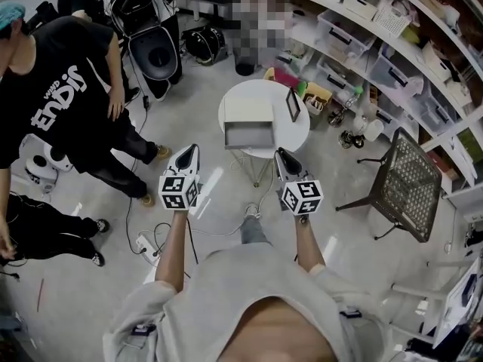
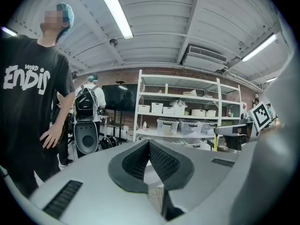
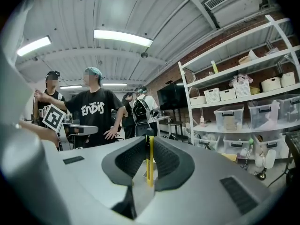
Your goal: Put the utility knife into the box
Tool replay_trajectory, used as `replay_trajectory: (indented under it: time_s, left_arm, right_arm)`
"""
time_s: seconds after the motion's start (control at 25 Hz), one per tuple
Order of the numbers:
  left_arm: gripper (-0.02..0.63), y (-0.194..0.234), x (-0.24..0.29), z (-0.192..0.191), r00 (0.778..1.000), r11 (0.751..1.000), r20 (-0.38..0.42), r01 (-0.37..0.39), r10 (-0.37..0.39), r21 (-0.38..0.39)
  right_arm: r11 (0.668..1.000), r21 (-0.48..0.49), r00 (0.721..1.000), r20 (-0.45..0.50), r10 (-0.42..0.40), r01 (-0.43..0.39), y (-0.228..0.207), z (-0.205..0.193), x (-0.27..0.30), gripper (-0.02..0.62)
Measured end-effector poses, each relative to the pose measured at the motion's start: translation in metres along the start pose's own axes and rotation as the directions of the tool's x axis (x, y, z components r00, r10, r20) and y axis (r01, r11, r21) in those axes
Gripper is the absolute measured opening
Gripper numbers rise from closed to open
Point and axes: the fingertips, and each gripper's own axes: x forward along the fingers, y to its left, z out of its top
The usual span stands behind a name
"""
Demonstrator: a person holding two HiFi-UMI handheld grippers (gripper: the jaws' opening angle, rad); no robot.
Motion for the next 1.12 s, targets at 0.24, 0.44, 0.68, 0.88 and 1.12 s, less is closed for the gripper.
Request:
replay_trajectory:
  time_s: [0.24,0.44,0.68,0.88,1.12]
  left_arm:
    - [0.018,0.009,0.052,0.023,0.999,0.999,0.002,-0.045,0.045,-0.002]
    - [0.02,0.022,0.09,0.035,0.996,0.996,0.0,-0.084,0.084,-0.005]
    - [0.02,0.032,0.13,0.045,0.993,0.993,0.001,-0.122,0.122,-0.002]
    - [0.018,0.041,0.15,0.044,0.989,0.989,-0.012,-0.146,0.146,-0.012]
    - [0.018,0.05,0.16,0.038,0.987,0.987,-0.032,-0.159,0.158,-0.023]
  right_arm:
    - [0.998,-0.002,0.998,-0.004,0.056,-0.056,-0.036,0.023,0.052,0.069]
    - [0.995,-0.003,0.995,-0.006,0.097,-0.098,-0.059,0.036,0.095,0.069]
    - [0.989,-0.002,0.989,-0.006,0.147,-0.147,-0.083,0.046,0.138,0.069]
    - [0.984,-0.001,0.983,-0.019,0.18,-0.18,-0.091,0.049,0.166,0.069]
    - [0.98,0.007,0.979,-0.044,0.199,-0.198,-0.094,0.044,0.186,0.069]
